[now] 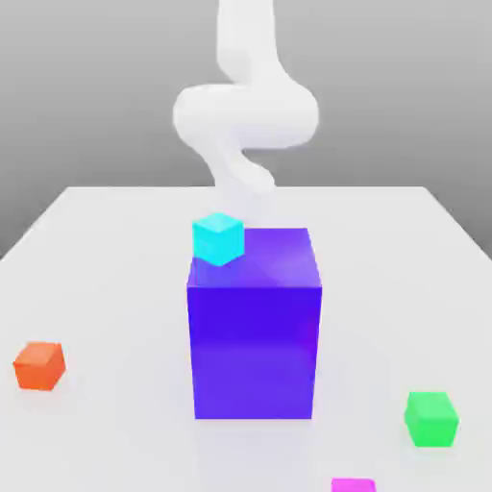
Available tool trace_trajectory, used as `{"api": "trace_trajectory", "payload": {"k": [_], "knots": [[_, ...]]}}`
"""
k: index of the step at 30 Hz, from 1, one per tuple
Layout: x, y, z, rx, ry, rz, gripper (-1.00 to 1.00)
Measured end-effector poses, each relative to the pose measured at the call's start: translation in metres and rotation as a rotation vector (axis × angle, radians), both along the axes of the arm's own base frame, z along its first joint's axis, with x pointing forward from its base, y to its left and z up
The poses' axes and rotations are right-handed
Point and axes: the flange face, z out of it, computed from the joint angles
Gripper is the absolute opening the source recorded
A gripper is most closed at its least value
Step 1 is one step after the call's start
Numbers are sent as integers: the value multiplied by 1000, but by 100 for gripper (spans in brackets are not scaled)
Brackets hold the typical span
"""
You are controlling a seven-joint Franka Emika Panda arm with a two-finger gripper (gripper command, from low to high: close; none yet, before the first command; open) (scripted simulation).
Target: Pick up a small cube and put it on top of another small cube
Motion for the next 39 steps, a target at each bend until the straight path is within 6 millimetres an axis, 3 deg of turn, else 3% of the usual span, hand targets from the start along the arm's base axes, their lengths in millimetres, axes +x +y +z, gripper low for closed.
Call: {"api": "trace_trajectory", "payload": {"k": [8,16,23,30,34,35,39], "knots": [[90,27,-108,-15,198,-21,0],[147,55,-236,-18,389,-27,0],[166,83,-358,-7,556,-23,0],[157,108,-480,18,719,-22,0],[155,112,-541,22,737,-22,0],[154,112,-551,21,737,-22,-100],[154,112,-551,22,737,-22,-100]]}}
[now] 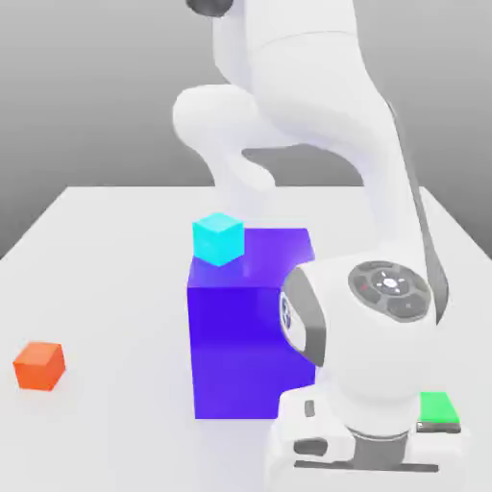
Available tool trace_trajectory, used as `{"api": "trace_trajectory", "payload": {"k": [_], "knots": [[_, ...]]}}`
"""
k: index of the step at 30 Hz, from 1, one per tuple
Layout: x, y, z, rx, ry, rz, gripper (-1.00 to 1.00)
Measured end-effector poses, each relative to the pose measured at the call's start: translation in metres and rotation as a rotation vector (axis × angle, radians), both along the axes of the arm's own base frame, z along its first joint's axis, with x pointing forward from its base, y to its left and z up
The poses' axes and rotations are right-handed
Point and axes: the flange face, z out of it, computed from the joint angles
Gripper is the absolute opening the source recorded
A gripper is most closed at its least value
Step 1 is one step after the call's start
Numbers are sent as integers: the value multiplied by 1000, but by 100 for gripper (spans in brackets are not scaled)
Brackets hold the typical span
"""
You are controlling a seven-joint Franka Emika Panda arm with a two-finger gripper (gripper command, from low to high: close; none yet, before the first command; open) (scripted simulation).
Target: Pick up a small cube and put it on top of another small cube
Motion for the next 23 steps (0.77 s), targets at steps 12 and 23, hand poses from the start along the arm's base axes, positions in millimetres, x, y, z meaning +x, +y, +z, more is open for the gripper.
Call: {"api": "trace_trajectory", "payload": {"k": [12,23], "knots": [[-67,80,93,15,1,247,-100],[-131,129,49,-1,0,453,100]]}}
